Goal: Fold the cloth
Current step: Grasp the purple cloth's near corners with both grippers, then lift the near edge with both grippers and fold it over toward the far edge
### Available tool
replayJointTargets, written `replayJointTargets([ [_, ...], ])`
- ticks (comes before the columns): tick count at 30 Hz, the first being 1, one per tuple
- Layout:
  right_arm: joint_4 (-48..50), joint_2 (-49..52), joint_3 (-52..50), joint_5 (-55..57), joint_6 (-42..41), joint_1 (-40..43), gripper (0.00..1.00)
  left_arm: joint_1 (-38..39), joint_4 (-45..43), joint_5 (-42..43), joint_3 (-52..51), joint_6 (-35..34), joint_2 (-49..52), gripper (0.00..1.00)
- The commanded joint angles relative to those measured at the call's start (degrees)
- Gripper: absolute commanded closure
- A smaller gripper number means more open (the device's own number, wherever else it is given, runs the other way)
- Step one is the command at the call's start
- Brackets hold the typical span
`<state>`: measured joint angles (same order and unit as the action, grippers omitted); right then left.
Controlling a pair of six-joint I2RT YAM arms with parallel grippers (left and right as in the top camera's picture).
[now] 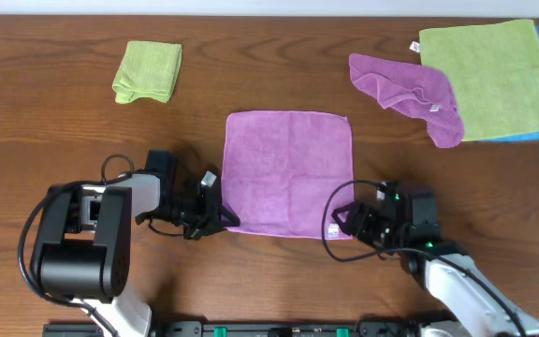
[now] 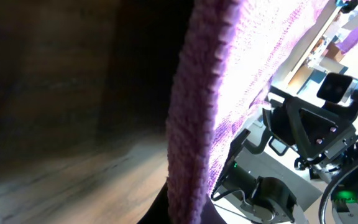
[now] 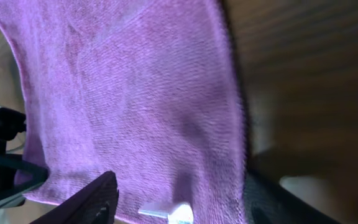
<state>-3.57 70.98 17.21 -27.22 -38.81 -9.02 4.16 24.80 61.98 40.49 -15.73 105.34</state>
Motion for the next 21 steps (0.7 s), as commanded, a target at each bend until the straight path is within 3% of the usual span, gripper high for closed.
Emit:
replayJointTargets([
  [1, -0.3, 4.2, -2.0, 2.3, -2.6, -2.4, 0.39, 0.0, 1.2, 0.7, -0.6, 0.5, 1.2, 0.94],
  [4, 0.6, 5.4, -2.0, 2.4, -2.8, -3.8, 0.58, 0.0, 1.3, 1.1, -0.6, 0.6, 1.2, 0.94],
  [7, 0.6, 5.4, -2.0, 2.7, -2.7, -4.0, 0.94, 0.0, 1.5, 1.3, -0.6, 1.1, 1.2, 0.94],
  [8, 0.6, 5.3, -1.9, 2.8, -2.7, -4.0, 0.99, 0.0, 1.6, 1.5, -0.6, 1.6, 1.2, 0.94],
  [11, 0.4, 4.2, -1.9, 2.7, -2.3, -4.0, 0.99, 0.0, 2.4, 2.2, -0.6, 3.7, 1.2, 0.94],
  [16, -2.7, -1.9, -1.9, 1.9, -2.3, -4.0, 0.99, -0.2, 10.8, 1.1, -0.6, 13.3, 1.2, 0.94],
  [21, -8.9, -9.7, -1.9, 1.2, -2.3, -4.2, 0.99, -0.1, 14.4, -0.5, -0.6, 16.0, 1.2, 0.94],
])
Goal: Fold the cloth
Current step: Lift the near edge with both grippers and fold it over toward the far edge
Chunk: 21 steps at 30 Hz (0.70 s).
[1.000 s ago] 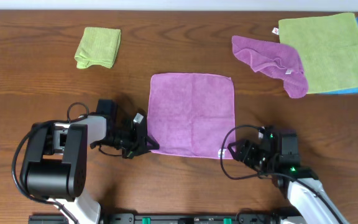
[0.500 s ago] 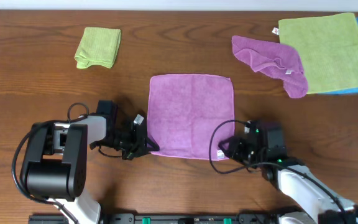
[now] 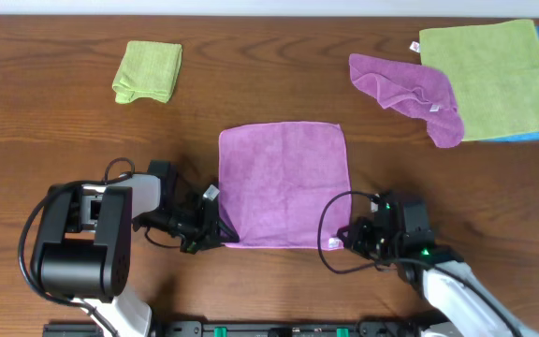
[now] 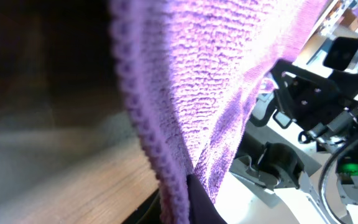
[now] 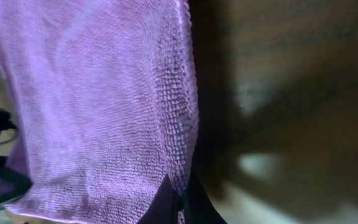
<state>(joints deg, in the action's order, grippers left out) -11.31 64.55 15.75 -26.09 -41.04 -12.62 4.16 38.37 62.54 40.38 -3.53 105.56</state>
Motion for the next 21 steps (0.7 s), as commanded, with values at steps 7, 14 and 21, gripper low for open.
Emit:
replayJointTargets([
  [7, -3.0, -12.8, -0.2, 1.4, -0.3, -1.1, 0.98, -0.2, 1.0, 1.6, -0.3, 3.4, -1.4, 0.94],
  [14, 2.7, -13.2, 0.0, 3.8, -0.5, -1.1, 0.99, -0.2, -2.9, -2.1, 2.5, -6.9, -10.4, 0.94],
  [21, 6.0, -8.1, 3.3, 8.8, 2.2, -1.1, 0.98, -0.2, -12.1, -9.2, 4.8, -17.1, -14.5, 0.94],
])
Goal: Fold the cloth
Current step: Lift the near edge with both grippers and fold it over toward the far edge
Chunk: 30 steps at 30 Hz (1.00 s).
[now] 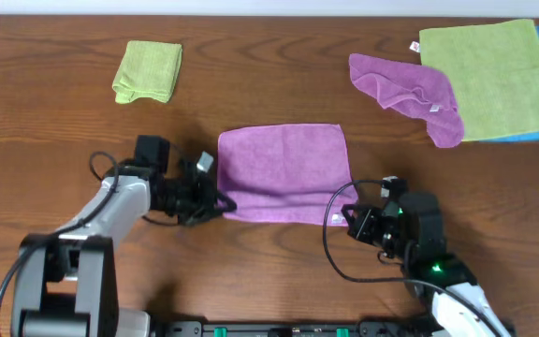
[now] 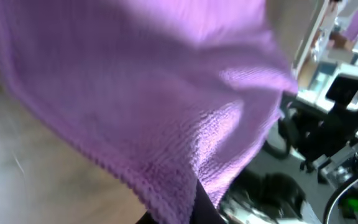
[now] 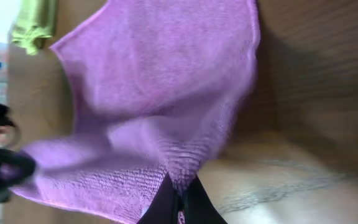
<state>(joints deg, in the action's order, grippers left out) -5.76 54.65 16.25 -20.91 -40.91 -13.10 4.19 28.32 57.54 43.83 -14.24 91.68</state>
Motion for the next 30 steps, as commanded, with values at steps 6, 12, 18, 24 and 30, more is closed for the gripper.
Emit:
replayJointTargets([
  [6, 0.4, 10.7, 10.0, 7.5, 8.3, -0.6, 0.98, 0.0, -15.1, -7.1, 1.3, -14.9, -0.6, 0.94],
  [12, 0.4, 22.3, 18.4, 8.6, 14.1, -0.6, 0.99, 0.0, -28.7, -12.5, 1.3, -21.1, -0.2, 0.94],
  [18, 0.5, 30.6, 25.0, 10.2, 17.7, -0.6, 0.99, 0.0, -36.9, -16.3, 1.4, -25.8, 1.6, 0.94],
  [24, 3.0, 35.8, 28.3, 11.7, 18.9, -0.5, 0.99, 0.0, -42.7, -19.2, 1.9, -27.1, 6.1, 0.94],
  [30, 8.5, 39.5, 28.8, 12.8, 19.0, -0.4, 0.99, 0.0, -44.5, -19.2, 7.7, -26.6, 13.7, 0.94],
])
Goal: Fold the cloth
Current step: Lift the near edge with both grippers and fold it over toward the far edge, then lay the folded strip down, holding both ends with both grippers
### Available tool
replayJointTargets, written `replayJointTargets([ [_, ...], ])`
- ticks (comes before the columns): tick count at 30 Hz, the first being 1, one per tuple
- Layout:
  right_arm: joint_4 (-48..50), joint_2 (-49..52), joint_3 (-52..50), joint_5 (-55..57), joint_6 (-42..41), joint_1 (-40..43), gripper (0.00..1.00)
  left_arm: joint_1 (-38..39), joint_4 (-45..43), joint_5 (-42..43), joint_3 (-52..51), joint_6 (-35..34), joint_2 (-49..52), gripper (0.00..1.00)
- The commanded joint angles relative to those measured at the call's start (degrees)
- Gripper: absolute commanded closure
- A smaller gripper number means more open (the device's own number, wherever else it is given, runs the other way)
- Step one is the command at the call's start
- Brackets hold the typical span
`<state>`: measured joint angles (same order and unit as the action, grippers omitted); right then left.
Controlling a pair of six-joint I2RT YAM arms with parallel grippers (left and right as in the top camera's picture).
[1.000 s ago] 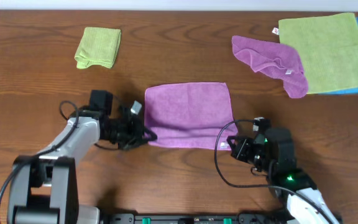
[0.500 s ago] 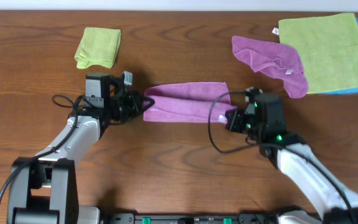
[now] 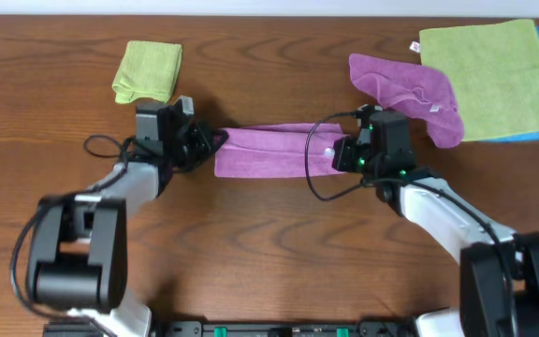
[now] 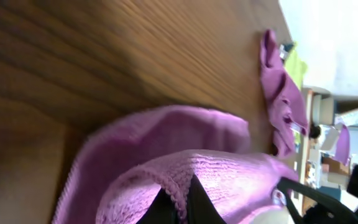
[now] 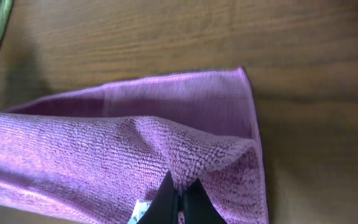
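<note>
The purple cloth [image 3: 269, 150] lies doubled over as a narrow band across the table's middle, its lifted layer draped over the layer beneath. My left gripper [image 3: 215, 140] is shut on the band's left corner, seen pinched in the left wrist view [image 4: 180, 208]. At the right end my right gripper [image 3: 337, 154] is shut on the other corner, held by its dark fingertips in the right wrist view [image 5: 180, 202]. A white label [image 5: 143, 216] shows beside those fingertips.
A folded light-green cloth [image 3: 148, 70] sits at the back left. A crumpled purple cloth [image 3: 410, 94] lies at the back right, partly on a flat green cloth [image 3: 494, 80] with a blue one under it. Black cables trail from both arms.
Both grippers have moved away from the near edge toward the far side, still holding the corners. The cloth's near half now lies over its far half as a narrow band.
The cloth first lay flat as a square with both grippers at its near corners. Then they were shut on those corners. The near edge was then lifted and the cloth looked shorter. Now it is doubled over into a band.
</note>
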<state>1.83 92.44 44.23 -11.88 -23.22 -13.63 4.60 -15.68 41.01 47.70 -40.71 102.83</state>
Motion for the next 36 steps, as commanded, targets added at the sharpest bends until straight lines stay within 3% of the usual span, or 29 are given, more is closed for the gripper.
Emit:
replayJointTargets([
  [1, 1.7, 2.3, 0.8, 3.8, 1.3, 0.1, 0.99, -0.4, -0.5, -2.6, 4.9, 0.1, 3.6, 0.94],
  [18, 7.2, 9.5, 2.6, 6.5, 2.6, 2.0, 0.99, 1.2, 4.3, -4.0, 9.2, 3.6, 10.1, 0.94],
  [21, 7.2, 9.5, 2.6, 6.5, 2.6, 2.0, 0.94, 1.2, 5.3, -4.2, 9.2, 4.8, 10.1, 0.94],
  [23, 7.1, 9.5, 2.6, 6.5, 2.6, 2.0, 0.83, 1.2, 6.1, -4.1, 9.2, 5.6, 10.1, 0.94],
  [25, 7.2, 9.5, 2.6, 6.5, 2.5, 2.0, 0.75, 1.2, 6.5, -4.0, 9.2, 6.6, 10.1, 0.78],
  [27, 7.2, 9.4, 2.6, 5.9, 2.5, 2.0, 0.67, 1.2, 6.7, -3.7, 9.2, 8.1, 10.0, 0.54],
  [28, 7.2, 9.3, 2.7, 5.7, 2.5, 2.0, 0.60, 1.0, 6.7, -3.3, 9.2, 8.9, 10.0, 0.47],
  [29, 7.1, 9.2, 2.7, 5.6, 2.5, 2.0, 0.55, 0.9, 6.7, -2.7, 9.2, 9.5, 9.9, 0.41],
  [32, 6.8, 7.9, 2.7, 5.4, 2.5, 2.0, 0.53, 0.4, 6.8, -1.5, 9.2, 9.9, 9.1, 0.22],
  [36, 5.3, 4.5, 2.7, 5.5, 2.5, 2.0, 0.48, -0.3, 6.9, -1.0, 9.2, 10.0, 6.9, 0.09],
])
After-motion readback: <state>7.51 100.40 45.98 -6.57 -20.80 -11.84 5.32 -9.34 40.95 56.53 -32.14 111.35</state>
